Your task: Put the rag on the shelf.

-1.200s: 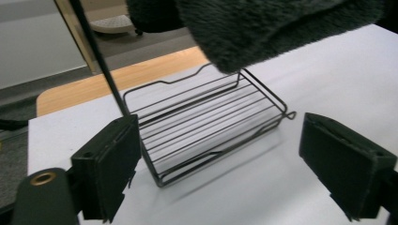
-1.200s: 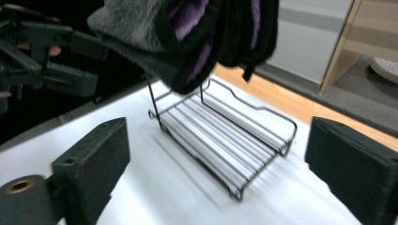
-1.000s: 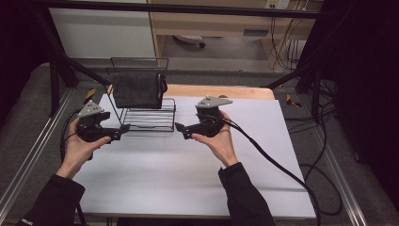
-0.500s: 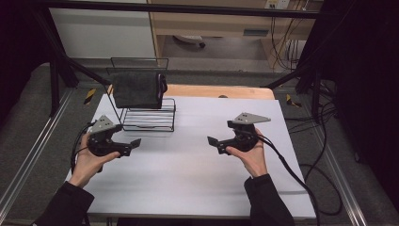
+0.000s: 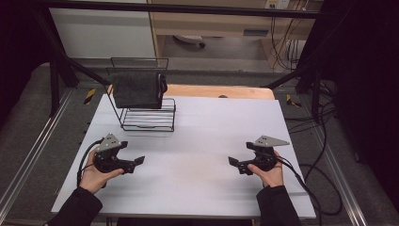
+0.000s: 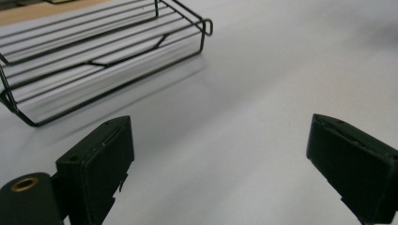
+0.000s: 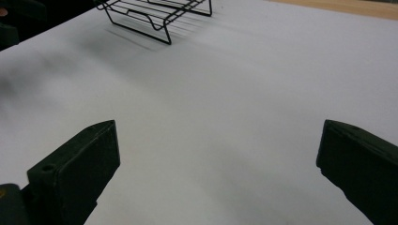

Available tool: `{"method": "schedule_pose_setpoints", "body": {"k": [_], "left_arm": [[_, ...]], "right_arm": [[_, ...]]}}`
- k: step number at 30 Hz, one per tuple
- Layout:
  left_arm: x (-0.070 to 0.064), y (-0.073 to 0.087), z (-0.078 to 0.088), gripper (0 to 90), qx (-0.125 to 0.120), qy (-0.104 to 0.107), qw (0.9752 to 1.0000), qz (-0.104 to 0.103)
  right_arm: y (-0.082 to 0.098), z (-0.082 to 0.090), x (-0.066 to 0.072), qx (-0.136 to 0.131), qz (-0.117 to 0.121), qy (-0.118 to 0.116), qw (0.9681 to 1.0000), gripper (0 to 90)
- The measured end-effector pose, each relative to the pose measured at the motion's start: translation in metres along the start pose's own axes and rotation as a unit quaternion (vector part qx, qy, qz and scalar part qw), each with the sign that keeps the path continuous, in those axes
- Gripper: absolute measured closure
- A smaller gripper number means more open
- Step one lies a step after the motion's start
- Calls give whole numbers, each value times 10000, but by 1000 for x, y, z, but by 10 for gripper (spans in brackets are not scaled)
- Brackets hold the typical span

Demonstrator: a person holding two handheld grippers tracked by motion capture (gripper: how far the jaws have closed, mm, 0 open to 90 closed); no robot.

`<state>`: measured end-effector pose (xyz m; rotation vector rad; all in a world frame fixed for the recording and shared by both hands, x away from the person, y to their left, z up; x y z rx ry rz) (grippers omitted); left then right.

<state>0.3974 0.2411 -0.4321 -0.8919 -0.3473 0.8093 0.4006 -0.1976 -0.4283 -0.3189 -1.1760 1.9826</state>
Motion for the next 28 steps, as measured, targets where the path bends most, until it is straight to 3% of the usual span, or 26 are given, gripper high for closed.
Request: {"method": "schedule_pose_setpoints", "body": {"k": [4,15,21,28], "left_arm": [[2,14,-4,80,119,73,9999,60],[7,36,-7,80,267,-71,9996,7],[8,41,-9,80,300,-44,9995,-50],[9,42,-9,79,317,-44,9995,-39]], "right_arm": [[18,4,-11,100,-62,74,9999,7],[53,18,-31,164,-240,130,9995,7],[58,21,-33,147,-218,140,9996,7],[61,17,-32,311,-121,173,9993,7]]}}
Point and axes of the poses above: each handheld gripper's, and its own axes: z roughly backward along the jaws, y roughly out of its underside, x roughly to its left, the point moved 4 cm from there along -z, roughly forward along the jaws, and after that the axes turned 3 degrees about x, right-handed, at the moved point
